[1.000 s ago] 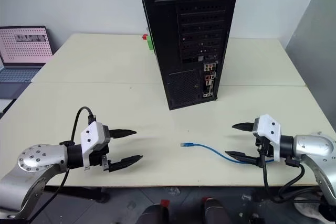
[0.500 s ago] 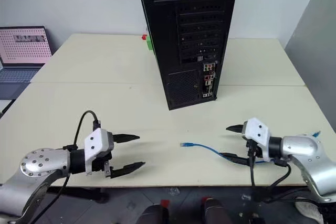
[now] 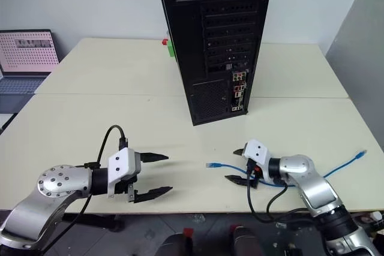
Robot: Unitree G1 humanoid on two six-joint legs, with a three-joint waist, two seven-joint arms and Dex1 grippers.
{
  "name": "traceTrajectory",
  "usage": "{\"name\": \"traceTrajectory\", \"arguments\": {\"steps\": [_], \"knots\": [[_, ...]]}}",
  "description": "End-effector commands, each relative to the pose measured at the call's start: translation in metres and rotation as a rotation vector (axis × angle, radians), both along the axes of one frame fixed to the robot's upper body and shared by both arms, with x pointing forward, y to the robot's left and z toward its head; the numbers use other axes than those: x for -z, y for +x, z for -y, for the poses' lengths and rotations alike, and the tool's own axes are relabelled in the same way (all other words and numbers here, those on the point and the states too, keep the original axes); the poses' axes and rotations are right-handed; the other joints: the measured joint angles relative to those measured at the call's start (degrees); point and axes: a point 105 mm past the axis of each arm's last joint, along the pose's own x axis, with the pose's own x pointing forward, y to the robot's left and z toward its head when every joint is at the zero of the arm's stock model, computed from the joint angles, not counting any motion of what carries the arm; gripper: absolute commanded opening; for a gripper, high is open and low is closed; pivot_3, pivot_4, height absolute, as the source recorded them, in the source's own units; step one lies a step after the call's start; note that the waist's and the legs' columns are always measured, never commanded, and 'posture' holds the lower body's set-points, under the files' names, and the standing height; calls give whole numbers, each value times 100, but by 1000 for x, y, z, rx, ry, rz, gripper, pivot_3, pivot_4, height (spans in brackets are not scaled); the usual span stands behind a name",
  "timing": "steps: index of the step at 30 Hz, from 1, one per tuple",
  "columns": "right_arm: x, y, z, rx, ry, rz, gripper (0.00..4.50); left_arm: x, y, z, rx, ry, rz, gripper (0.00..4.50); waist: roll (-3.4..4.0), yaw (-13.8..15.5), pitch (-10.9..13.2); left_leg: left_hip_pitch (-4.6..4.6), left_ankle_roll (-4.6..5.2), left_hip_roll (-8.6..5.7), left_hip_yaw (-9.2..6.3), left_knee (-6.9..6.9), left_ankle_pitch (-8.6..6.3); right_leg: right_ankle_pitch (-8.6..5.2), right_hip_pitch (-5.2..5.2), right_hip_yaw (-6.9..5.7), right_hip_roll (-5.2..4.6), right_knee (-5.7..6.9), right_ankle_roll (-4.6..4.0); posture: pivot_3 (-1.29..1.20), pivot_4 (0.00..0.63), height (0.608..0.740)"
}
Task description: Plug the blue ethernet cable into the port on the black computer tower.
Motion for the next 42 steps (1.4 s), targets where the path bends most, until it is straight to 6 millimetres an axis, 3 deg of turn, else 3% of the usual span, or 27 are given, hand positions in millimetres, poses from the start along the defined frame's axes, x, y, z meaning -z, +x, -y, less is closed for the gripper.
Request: {"name": "traceTrajectory", "arguments": {"steps": [1,8,9,18,28,40,42], "knots": [[-1,1,-3,-35,-21,41,4110,-4,0,3,8,-12,28,4500,0,0,0,0,0,0,0,0,0,1,0,-1,0,0,-1,0,150,740],[3,-2,-3,-46,-40,27,2609,-3,-3,5,11,-37,0,4500,0,1,0,1,0,1,-4,0,0,1,1,-1,0,1,-2,0,150,740],[5,-2,-2,-46,-49,19,2214,-3,-2,5,10,-41,1,4500,0,1,-1,1,0,1,-4,1,0,1,1,0,0,1,-2,0,150,740],[9,-4,-1,-53,-89,-14,105,0,7,9,13,-50,11,4500,-2,1,-2,6,0,-1,-4,2,0,1,7,-2,0,1,-1,0,150,740],[-41,-14,-36,-178,-30,123,14,5,23,24,75,-63,19,4500,-1,-4,-2,5,0,-1,-11,2,0,3,4,-3,2,4,-4,0,150,740],[-45,-22,-42,-215,-62,120,14,2,35,41,155,-104,27,4500,-2,3,-2,-7,0,-5,-12,8,0,12,4,-18,0,2,-20,0,150,740],[-45,-22,-42,-213,-64,123,0,2,34,42,171,-110,17,4200,-2,-1,-2,-6,0,-5,-11,8,0,12,3,-20,0,2,-19,0,150,740]]}}
